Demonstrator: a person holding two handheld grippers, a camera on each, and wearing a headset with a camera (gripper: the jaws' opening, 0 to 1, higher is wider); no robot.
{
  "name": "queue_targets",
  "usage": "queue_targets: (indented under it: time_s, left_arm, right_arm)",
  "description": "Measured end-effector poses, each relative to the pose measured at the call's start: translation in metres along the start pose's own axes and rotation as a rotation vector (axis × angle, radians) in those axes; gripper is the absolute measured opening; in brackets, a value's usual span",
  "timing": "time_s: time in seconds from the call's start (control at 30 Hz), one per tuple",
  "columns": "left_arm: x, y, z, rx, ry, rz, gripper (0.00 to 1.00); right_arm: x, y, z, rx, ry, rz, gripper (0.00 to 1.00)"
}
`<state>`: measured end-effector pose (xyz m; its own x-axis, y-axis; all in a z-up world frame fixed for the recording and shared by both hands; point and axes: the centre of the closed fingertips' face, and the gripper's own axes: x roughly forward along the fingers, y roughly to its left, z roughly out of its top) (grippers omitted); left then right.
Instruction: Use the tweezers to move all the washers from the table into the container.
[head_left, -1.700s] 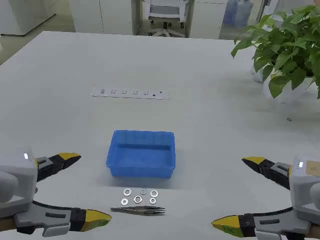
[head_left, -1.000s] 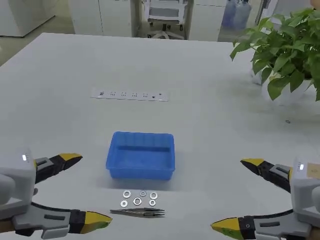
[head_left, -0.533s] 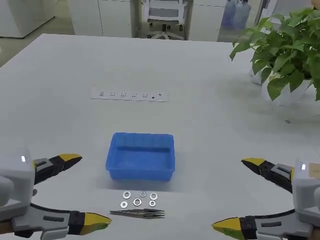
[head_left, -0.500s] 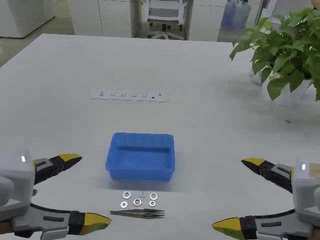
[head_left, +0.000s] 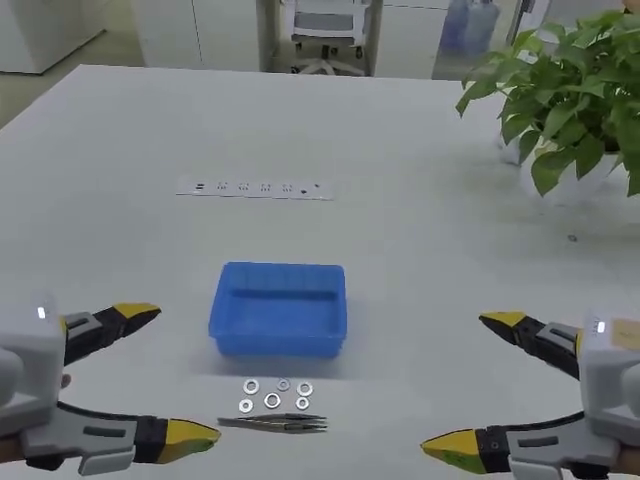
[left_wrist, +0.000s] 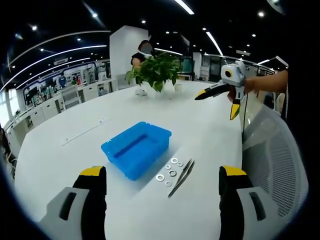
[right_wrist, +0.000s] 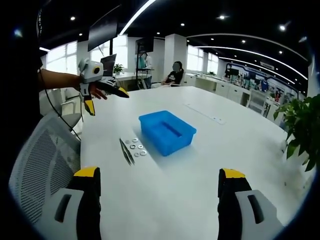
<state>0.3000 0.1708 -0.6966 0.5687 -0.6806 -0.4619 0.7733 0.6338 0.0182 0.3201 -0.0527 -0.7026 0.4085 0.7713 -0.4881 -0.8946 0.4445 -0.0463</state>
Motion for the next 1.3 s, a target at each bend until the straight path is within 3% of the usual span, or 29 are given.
queue_targets:
  time_s: [0.93, 1.3]
  left_arm:
    - [-0.001, 0.005, -0.001, 0.024, 0.006, -0.006, 0.96]
    - [0.000, 0.005, -0.005, 0.062, 0.042, -0.034, 0.92]
  right_arm:
    - [0.007, -0.003, 0.006, -0.016, -0.001, 0.019, 0.95]
    - [0.010, -0.008, 0.008, -0.085, 0.025, 0.039, 0.90]
